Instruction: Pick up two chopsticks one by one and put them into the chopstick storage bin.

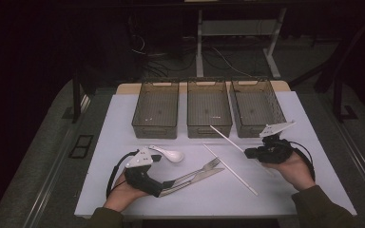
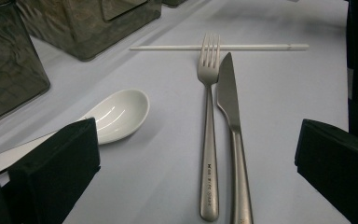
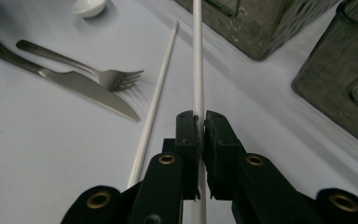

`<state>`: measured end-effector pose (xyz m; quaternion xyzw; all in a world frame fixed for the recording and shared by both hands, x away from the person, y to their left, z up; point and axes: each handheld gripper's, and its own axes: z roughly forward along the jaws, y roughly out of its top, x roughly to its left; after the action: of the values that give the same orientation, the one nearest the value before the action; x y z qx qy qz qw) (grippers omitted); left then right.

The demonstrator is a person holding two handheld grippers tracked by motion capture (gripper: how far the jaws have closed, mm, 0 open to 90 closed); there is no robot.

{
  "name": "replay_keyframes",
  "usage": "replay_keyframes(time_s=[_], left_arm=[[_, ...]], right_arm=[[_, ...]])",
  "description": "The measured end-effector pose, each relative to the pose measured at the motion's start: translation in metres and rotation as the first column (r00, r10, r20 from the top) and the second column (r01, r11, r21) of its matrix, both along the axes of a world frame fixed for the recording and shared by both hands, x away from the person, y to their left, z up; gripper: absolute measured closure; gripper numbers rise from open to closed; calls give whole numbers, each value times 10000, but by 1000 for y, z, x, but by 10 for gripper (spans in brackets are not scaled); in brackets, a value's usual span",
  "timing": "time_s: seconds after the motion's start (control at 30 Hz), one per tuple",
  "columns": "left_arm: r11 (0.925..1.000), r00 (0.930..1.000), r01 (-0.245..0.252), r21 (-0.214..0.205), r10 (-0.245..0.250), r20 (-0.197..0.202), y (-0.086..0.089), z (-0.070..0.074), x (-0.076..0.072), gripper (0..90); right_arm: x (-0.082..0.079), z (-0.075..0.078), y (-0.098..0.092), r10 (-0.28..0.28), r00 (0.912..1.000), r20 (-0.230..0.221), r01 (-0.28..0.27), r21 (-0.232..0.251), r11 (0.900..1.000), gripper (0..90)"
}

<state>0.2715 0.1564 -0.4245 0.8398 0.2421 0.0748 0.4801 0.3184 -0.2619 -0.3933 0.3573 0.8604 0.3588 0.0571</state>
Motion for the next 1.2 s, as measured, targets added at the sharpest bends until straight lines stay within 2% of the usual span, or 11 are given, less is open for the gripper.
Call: replay_keyframes(time_s=[0.17, 0.4, 0.73, 0.87, 1.2], left_arm=[[10000, 10000, -31, -90, 30, -44, 0, 0, 1, 0], [10000, 10000, -36, 7, 36, -65, -1, -1, 1, 0], [10000, 10000, 5, -89, -6, -58, 0, -1, 1, 0], [9999, 10000, 19, -102, -19, -33, 0, -1, 1, 0], [9999, 10000, 4, -166, -4, 37, -2, 0, 4, 0]], right_arm=[[4, 6, 3, -10, 9999, 112, 7, 234, 9997, 842], [14, 15, 9, 45, 9997, 232, -59, 623, 9980, 842], [24, 23, 28, 136, 9995, 293, -153, 609, 9980, 842], [32, 26, 37, 74, 9996, 269, -94, 740, 9972, 842], [55, 46, 61, -58, 9996, 259, 37, 815, 9967, 842]])
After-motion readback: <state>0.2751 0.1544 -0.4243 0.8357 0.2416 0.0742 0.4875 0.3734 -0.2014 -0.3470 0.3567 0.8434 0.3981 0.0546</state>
